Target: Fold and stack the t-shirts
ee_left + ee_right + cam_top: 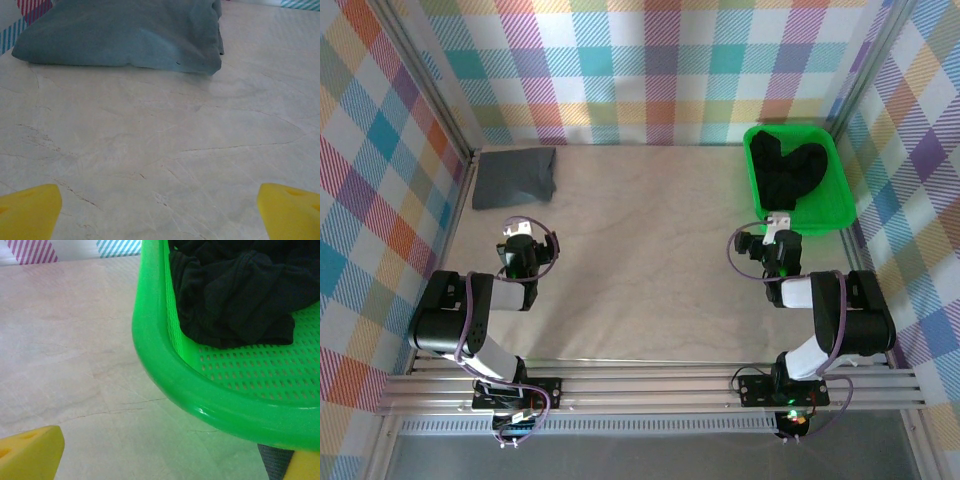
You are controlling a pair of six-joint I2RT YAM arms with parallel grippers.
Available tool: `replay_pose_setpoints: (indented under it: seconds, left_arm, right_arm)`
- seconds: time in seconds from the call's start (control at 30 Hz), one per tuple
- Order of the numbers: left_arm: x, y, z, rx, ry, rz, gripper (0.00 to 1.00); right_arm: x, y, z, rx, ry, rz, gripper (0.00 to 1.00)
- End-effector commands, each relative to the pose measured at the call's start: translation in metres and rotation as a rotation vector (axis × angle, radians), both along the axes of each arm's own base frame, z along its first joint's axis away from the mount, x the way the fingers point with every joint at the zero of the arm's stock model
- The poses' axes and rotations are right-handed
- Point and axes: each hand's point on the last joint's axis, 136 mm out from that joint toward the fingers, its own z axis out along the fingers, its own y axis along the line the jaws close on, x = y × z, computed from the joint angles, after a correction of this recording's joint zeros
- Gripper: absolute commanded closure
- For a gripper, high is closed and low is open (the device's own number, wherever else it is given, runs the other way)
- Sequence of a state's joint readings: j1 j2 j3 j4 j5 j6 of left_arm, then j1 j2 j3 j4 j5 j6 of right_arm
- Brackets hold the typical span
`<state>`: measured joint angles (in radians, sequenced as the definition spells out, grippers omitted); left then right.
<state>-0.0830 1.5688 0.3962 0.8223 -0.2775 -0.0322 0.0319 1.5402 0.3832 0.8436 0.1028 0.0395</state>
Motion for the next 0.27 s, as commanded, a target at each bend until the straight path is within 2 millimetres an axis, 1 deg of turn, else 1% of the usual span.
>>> replay_pose_setpoints:
  seconds: [0.0,0.23]
  left_arm:
    - [0.0032,-0.0045,0.0085,0.009,-0.031,-0.021,0.0]
    - [0.0031,-0.0048,0.0084,0.008,-0.031,-0.021,0.0]
  right_arm:
    - [0.0053,0.0019,0.0103,-0.003,-0.032,0.024,0.0]
    - [0.0061,0.0026,0.0097,0.0,-0.026,0.029,0.0]
